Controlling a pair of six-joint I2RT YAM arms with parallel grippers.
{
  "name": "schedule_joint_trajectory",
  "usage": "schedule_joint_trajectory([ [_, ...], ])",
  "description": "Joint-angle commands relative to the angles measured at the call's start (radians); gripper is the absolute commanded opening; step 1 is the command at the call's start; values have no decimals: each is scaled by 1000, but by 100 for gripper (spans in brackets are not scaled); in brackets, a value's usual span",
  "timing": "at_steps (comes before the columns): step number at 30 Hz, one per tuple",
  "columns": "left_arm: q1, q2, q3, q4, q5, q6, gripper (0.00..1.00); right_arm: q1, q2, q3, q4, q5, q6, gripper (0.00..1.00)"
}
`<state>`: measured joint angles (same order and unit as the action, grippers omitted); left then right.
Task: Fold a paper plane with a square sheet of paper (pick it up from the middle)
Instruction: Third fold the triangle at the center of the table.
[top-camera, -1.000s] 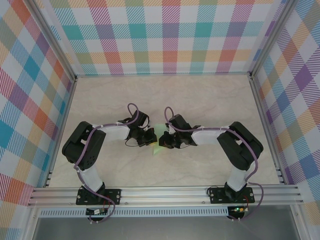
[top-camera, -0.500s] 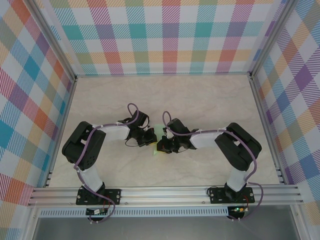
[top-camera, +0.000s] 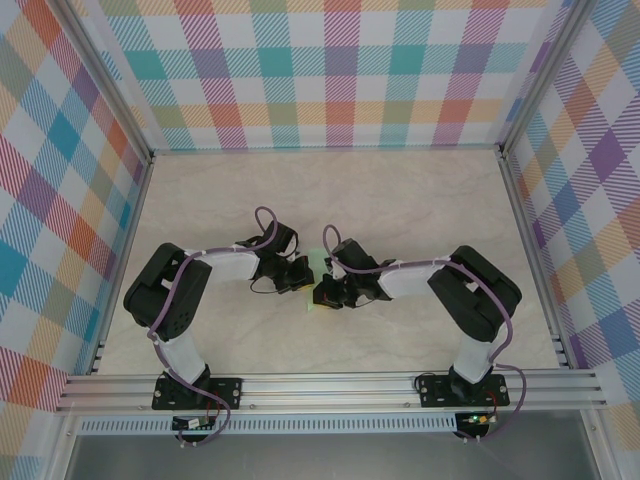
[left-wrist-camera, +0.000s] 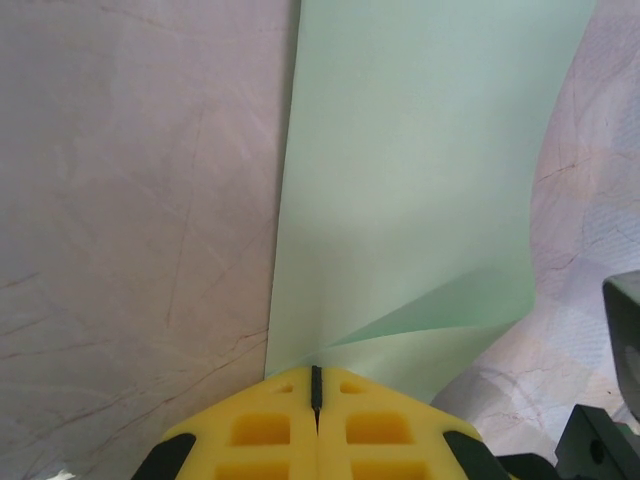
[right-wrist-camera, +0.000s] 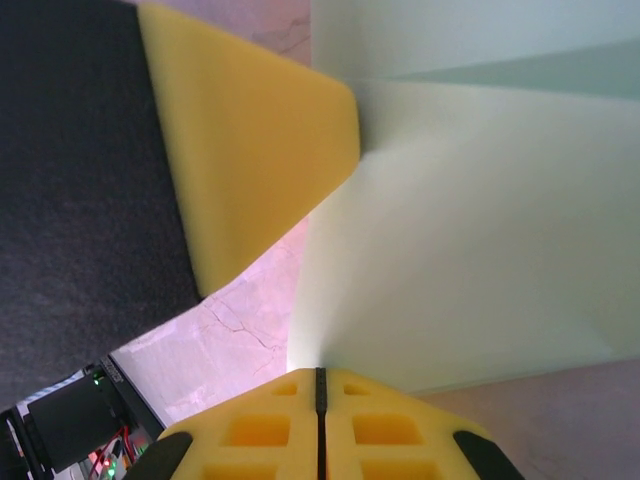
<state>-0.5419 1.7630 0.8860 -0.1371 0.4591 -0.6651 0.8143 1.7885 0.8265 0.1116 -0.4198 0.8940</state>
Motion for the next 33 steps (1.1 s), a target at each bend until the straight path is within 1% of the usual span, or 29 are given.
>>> schedule_joint_trajectory([
  [1,-7,-9,-31,-38,-16,1,0,19,-18,8,0,9,3,7],
  [6,-6,-9,-36,-35,-15,-2,0,28,7,0,-4,20,10,7],
  [11,-7,-12,-38,-33,-17,-3,0,31,26,5,-43,55,12,6],
  [17,-7,-14,-42,-32,-17,-4,0,41,0,27,-73,72,-1,5],
  [23,-7,-14,-42,-32,-21,-4,0,54,-15,31,-33,37,-6,5],
  [33,-7,-12,-42,-32,-22,-10,0,62,28,20,3,14,11,6],
])
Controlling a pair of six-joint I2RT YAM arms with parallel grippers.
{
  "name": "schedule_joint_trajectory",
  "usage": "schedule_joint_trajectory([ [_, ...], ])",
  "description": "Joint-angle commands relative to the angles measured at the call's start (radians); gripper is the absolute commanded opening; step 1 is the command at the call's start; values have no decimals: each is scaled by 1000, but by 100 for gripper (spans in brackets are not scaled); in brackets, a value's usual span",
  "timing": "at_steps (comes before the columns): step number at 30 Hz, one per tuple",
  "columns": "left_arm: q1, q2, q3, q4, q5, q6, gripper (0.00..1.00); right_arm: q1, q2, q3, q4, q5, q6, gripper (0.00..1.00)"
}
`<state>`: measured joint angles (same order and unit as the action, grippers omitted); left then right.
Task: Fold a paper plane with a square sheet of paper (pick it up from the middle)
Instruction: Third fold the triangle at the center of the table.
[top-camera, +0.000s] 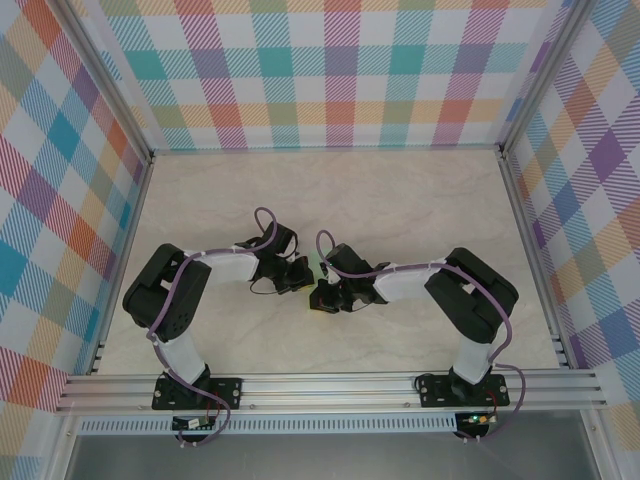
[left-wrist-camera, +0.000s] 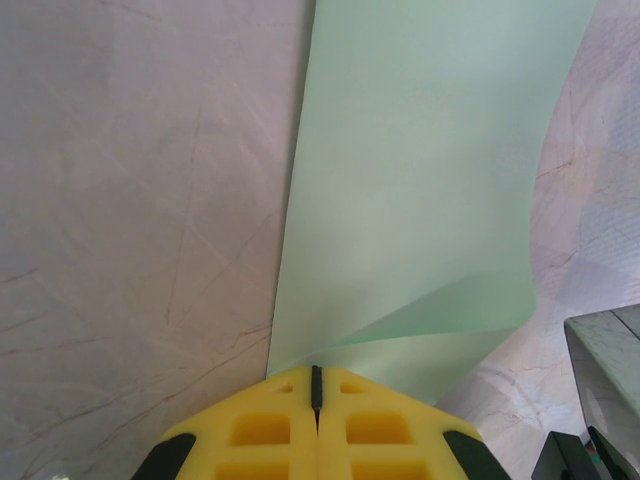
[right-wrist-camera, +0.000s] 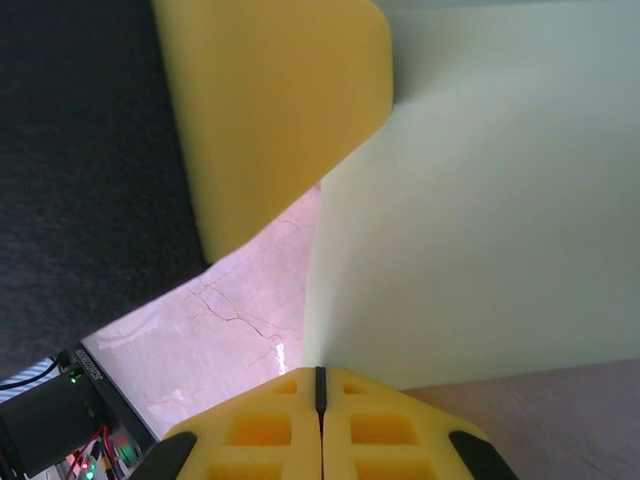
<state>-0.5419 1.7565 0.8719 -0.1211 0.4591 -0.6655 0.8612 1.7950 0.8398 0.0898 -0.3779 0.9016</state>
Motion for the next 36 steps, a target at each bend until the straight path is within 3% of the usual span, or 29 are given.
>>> schedule_joint_trajectory([
  [1,-7,-5,-27,-48,-22,-9,0,15,23,9,23,-24,3,6],
  [11,-6,-5,-28,-48,-27,-10,0,19,-19,18,21,-5,-6,5],
  [30,-6,1,-30,-45,-27,-14,0,27,63,12,14,13,10,5],
  [36,-7,1,-30,-46,-27,-15,0,28,-12,13,11,16,1,5],
])
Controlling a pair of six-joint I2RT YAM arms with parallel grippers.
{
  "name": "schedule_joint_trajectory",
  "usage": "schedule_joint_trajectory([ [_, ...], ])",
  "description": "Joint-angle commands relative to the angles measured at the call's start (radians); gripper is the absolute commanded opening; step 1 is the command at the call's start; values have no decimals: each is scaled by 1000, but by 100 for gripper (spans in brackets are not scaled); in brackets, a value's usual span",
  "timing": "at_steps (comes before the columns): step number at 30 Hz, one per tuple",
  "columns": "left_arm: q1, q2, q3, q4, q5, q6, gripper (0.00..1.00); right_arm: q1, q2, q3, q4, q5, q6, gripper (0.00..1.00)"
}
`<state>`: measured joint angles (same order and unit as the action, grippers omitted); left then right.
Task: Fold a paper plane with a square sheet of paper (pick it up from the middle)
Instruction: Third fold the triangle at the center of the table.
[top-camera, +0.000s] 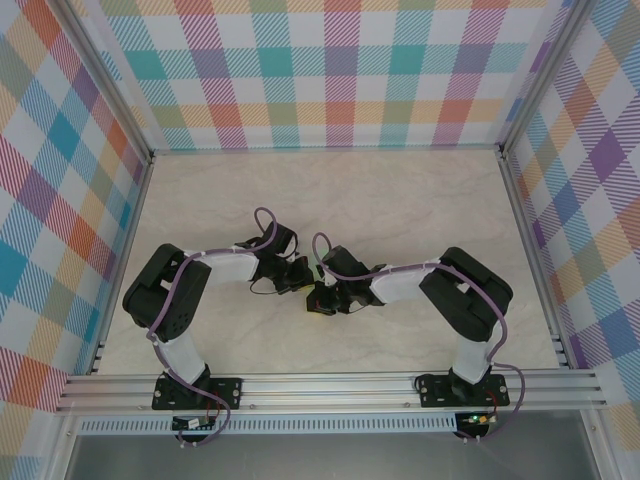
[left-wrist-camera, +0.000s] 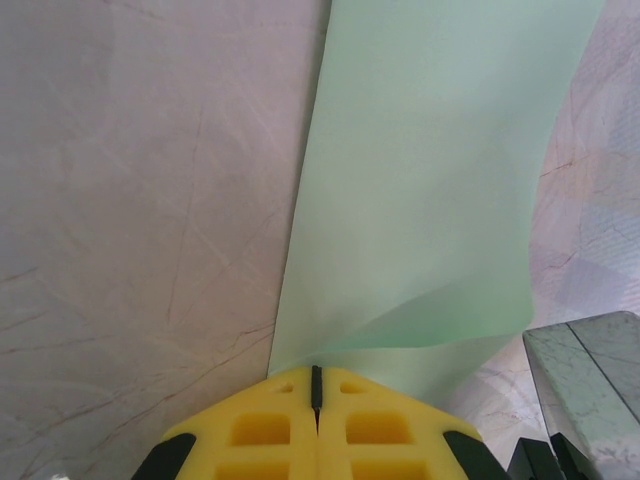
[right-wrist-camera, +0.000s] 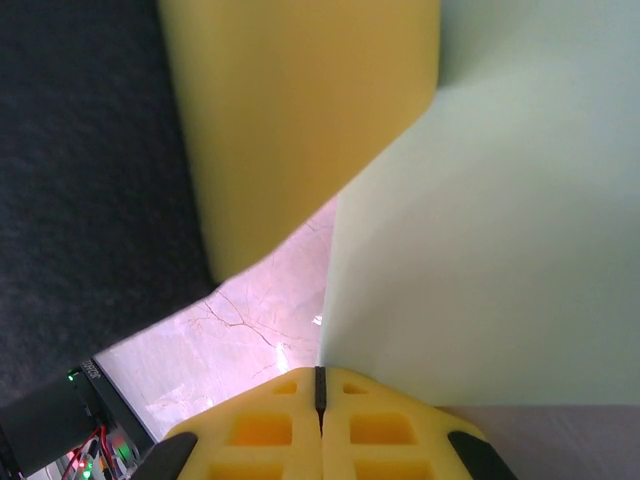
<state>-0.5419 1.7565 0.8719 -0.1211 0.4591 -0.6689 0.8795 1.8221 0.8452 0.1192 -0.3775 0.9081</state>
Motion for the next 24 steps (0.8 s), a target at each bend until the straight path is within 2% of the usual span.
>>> schedule_joint_trajectory([
  [1,-7,0,-29,-46,-28,-12,0,10,-52,9,-19,19,-6,5],
  [7,-6,-2,-30,-48,-28,-12,0,-9,-116,0,-80,94,-36,6],
  [24,-6,-1,-30,-48,-29,-10,0,-63,-33,5,-136,135,1,5],
])
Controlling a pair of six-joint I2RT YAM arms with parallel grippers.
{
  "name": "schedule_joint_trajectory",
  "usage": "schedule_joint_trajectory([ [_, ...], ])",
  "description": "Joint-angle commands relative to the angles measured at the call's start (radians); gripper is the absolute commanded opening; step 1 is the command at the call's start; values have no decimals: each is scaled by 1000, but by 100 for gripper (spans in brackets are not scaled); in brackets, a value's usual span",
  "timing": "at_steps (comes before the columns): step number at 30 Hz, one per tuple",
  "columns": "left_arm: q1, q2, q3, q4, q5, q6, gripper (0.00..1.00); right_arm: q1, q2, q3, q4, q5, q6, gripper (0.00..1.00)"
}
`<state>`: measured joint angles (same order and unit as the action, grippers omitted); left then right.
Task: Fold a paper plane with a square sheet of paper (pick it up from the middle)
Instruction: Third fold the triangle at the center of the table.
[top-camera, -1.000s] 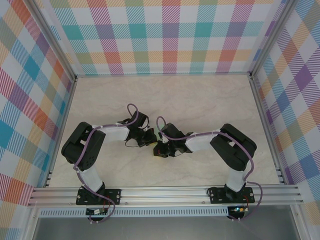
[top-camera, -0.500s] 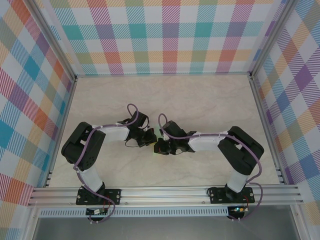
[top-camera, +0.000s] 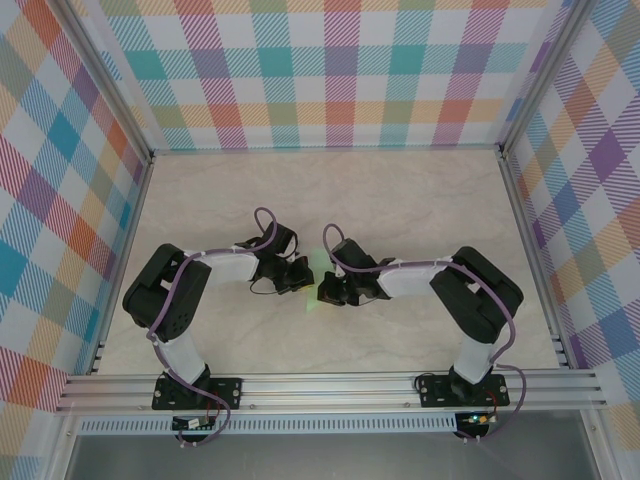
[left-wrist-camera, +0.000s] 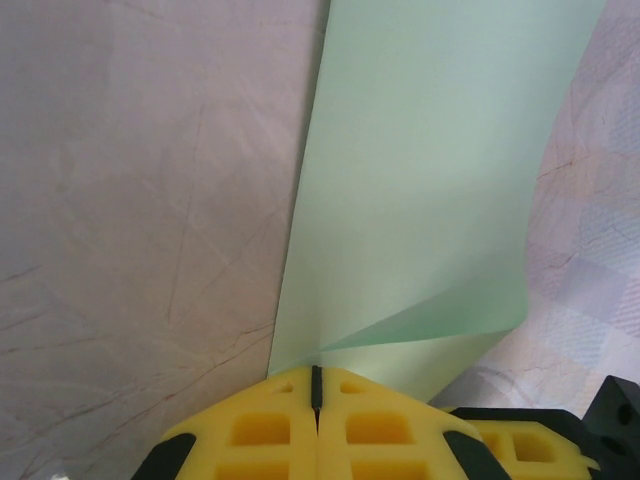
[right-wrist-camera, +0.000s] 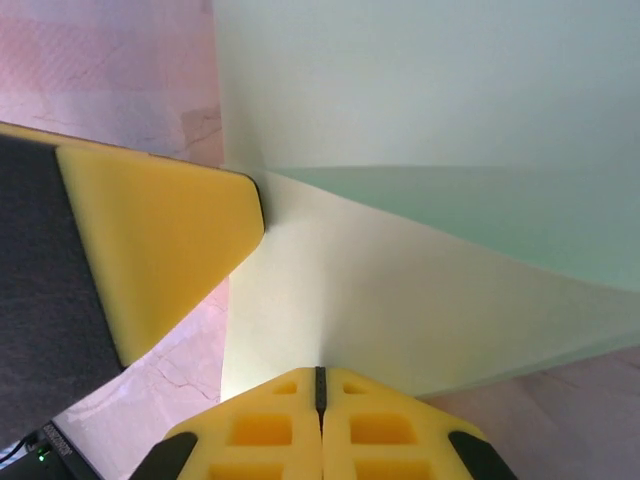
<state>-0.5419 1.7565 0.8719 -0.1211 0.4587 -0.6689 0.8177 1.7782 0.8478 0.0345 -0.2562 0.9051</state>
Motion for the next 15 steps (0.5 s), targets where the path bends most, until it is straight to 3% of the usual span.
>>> schedule_joint_trajectory([
  [1,-6,-2,-30,-49,-29,-9,0,-6,-1,1,-53,13,3,5],
  [8,-6,-5,-29,-55,-32,-7,0,-56,-103,-2,-57,9,-17,6],
  [15,-7,-5,-25,-55,-32,-7,0,-123,-64,-6,-63,7,-29,6],
])
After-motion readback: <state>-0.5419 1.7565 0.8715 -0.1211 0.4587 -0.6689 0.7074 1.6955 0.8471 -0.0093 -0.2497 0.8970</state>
